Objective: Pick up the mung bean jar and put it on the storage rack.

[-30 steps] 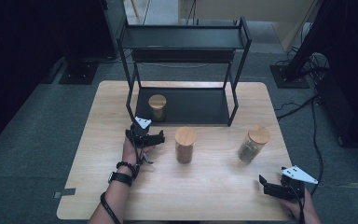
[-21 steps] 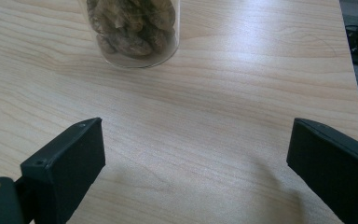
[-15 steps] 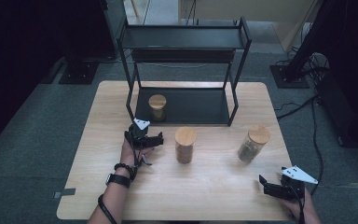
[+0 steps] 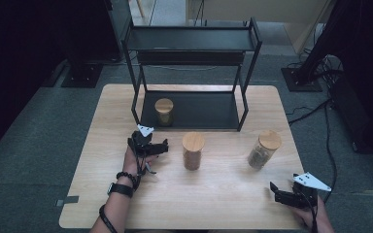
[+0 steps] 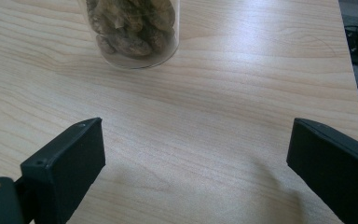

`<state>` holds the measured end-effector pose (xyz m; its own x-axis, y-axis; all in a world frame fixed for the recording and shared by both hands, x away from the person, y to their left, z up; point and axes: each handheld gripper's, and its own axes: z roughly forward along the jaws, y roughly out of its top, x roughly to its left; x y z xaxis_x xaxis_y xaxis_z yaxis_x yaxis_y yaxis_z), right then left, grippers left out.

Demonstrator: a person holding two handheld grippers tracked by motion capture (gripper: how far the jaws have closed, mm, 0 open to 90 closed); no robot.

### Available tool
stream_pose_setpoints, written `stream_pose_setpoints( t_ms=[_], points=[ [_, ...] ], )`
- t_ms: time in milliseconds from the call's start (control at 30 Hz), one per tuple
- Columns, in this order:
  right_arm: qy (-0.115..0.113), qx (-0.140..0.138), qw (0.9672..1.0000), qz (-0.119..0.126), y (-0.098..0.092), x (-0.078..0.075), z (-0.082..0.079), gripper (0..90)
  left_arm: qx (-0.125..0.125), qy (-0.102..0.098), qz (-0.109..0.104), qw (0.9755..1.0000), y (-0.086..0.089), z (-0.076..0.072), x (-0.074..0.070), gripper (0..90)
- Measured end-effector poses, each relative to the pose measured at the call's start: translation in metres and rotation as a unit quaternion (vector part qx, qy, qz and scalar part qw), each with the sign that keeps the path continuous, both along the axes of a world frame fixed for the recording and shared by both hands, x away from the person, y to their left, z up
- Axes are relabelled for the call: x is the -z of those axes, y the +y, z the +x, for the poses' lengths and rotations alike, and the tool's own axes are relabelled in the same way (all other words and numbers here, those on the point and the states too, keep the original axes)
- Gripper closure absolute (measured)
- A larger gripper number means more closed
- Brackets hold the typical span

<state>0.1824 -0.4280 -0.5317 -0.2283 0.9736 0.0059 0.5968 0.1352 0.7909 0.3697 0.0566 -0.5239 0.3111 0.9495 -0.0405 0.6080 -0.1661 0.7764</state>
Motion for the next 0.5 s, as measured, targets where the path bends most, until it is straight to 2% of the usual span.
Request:
stream_pose_setpoints(
  t_ms=[500],
  points=[
    [0.001, 0.000, 1.0000, -0.003, 0.0003, 0.0000, 0.0003, 4.0, 0.005, 0.001, 0.004, 1.0000, 0.0077, -0.0082, 0.0001, 0.2]
  ],
)
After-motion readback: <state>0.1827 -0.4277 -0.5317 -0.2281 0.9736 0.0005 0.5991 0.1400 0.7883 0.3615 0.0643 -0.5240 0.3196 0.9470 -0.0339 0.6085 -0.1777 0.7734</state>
